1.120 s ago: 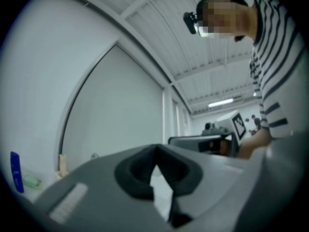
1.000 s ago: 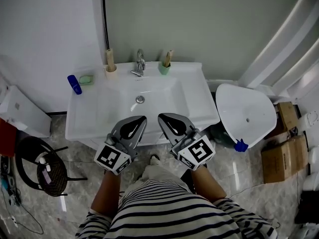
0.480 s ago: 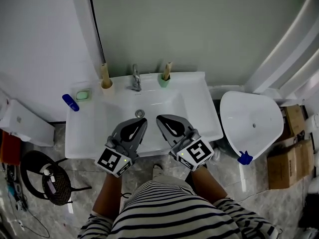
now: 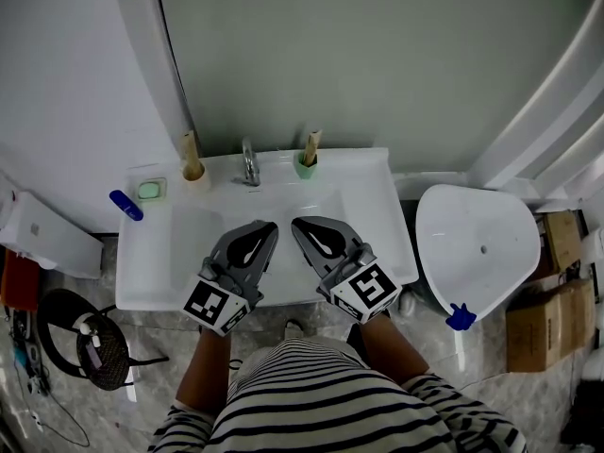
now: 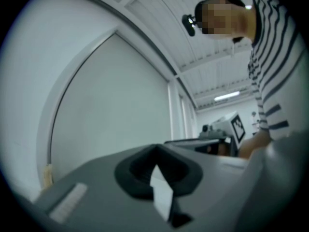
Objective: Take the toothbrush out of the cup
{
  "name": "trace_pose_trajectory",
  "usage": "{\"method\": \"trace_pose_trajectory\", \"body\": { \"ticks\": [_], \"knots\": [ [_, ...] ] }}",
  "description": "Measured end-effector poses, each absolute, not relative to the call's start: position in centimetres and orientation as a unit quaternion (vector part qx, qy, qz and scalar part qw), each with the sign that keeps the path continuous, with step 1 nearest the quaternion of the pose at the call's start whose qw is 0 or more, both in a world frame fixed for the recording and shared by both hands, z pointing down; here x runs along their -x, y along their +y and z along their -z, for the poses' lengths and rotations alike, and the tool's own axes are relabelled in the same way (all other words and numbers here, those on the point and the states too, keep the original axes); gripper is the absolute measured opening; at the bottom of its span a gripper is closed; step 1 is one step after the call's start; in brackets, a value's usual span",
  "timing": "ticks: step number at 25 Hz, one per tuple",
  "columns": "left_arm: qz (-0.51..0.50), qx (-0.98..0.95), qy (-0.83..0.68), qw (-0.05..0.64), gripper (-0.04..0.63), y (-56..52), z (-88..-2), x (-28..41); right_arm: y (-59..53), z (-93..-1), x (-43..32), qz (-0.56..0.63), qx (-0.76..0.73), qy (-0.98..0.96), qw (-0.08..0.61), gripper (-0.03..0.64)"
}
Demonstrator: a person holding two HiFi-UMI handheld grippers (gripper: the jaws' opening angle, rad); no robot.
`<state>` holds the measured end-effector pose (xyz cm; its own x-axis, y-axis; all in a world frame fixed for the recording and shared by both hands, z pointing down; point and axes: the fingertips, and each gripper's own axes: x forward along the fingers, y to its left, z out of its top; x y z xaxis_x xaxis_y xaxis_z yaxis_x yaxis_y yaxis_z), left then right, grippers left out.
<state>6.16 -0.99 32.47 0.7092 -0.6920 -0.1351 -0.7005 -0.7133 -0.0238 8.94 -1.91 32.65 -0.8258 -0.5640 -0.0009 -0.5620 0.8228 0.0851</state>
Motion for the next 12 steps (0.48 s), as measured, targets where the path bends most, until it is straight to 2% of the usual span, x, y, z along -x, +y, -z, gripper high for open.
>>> {"method": "trace_pose_trajectory", "body": {
  "ticks": [12],
  "knots": [
    [-0.054,0.926,0.372,0.036,0.007,-2.3,-32.4,-7.0,-3.2,-32.6,-9.9,0.036,-0.303,-0.952,0.007,0.006]
  ]
}}
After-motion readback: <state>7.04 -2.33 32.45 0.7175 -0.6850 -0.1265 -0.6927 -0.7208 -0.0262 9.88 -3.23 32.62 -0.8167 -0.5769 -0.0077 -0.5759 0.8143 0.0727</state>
